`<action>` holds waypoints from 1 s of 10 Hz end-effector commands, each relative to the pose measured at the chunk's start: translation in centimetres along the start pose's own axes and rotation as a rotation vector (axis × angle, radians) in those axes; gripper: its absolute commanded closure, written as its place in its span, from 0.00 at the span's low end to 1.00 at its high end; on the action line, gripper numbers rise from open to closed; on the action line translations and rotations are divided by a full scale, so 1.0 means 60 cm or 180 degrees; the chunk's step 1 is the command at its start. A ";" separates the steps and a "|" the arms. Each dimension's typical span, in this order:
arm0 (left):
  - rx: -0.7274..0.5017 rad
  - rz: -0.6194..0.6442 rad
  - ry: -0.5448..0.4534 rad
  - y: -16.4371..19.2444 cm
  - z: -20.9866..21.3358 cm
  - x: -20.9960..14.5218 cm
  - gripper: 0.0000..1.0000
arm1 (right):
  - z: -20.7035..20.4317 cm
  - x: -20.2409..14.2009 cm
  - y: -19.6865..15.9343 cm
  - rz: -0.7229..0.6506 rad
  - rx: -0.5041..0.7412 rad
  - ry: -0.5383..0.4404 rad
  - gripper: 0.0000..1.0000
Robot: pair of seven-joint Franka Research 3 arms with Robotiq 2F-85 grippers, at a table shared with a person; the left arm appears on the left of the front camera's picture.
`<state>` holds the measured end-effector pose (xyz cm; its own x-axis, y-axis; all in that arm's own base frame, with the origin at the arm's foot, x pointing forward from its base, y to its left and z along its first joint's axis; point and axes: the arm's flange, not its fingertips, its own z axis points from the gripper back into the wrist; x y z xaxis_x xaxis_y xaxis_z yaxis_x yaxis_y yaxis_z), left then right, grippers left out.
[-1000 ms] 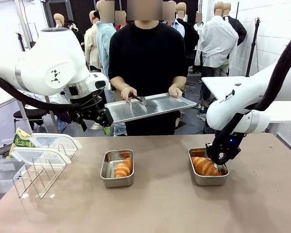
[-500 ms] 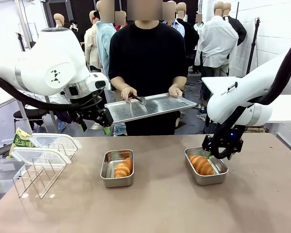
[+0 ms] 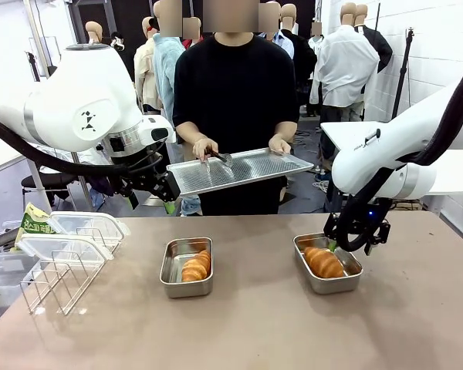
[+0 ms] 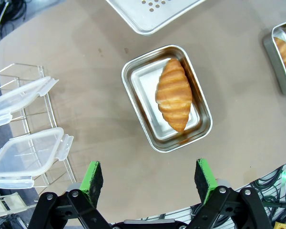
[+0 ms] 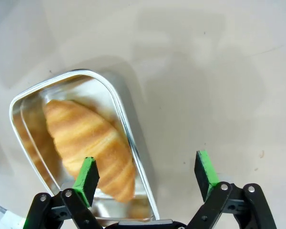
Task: Place the bread in airtight containers.
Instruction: Once an object is inside an Airtight Container , place the container in the center of the table, then pick up one Airtight Container lid and hand it to the human.
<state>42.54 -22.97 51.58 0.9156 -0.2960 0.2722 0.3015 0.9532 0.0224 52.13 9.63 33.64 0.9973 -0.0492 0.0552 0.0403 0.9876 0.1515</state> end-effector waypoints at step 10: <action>-0.0001 0.0006 -0.0007 0.002 0.002 0.002 0.00 | 0.000 0.000 0.000 0.0000 0.0000 0.0000 0.00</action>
<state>42.54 -22.97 51.58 0.9156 -0.2960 0.2722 0.3015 0.9532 0.0224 52.06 9.69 33.68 0.9975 -0.0587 0.0399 0.0520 0.9871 0.1515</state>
